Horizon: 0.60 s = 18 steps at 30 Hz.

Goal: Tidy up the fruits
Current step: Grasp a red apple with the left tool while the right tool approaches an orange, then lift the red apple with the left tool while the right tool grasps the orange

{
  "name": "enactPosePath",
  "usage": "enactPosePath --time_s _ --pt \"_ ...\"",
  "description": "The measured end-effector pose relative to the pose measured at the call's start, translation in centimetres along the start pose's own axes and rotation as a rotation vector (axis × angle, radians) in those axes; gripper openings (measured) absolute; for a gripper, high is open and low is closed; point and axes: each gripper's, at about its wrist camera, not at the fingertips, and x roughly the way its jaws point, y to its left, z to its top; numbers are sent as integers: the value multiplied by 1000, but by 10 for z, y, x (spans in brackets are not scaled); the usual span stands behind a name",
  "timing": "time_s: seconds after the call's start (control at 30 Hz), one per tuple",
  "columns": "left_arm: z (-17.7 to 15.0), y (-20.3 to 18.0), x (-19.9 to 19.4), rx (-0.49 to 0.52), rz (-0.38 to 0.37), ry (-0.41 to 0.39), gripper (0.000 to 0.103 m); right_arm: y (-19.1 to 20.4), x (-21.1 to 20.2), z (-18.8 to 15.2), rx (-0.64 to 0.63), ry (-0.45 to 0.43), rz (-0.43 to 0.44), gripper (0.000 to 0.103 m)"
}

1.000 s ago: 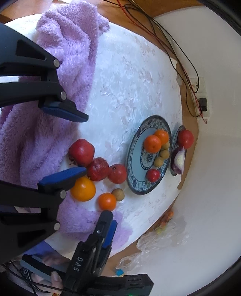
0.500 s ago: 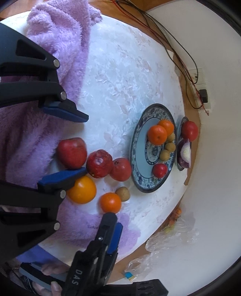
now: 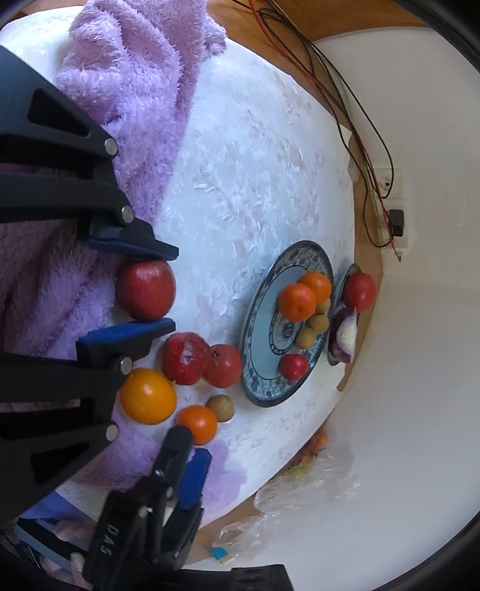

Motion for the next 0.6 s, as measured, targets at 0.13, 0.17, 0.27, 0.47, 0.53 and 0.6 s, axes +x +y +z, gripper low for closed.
enactPosePath --time_s 0.13,0.17,0.27,0.47,0.53,0.6 --pt "-3 -5 -1 25 22 -20 35 4 4 -3 -15 4 -27 54" --pt "-4 -6 -1 29 24 -23 35 5 5 -3 -19 2 -34 54" --pt "-6 -6 -2 32 10 -30 39 7 6 -5 -25 -10 -53 56" --pt "-7 -7 -2 44 -17 -28 49 20 11 -8 -89 -10 -81 73" --pt "-7 -7 -2 45 -19 -28 50 22 11 -8 -92 -9 -87 73" --pt "-8 -8 -3 53 -18 -27 51 20 11 -5 -76 -3 -81 73"
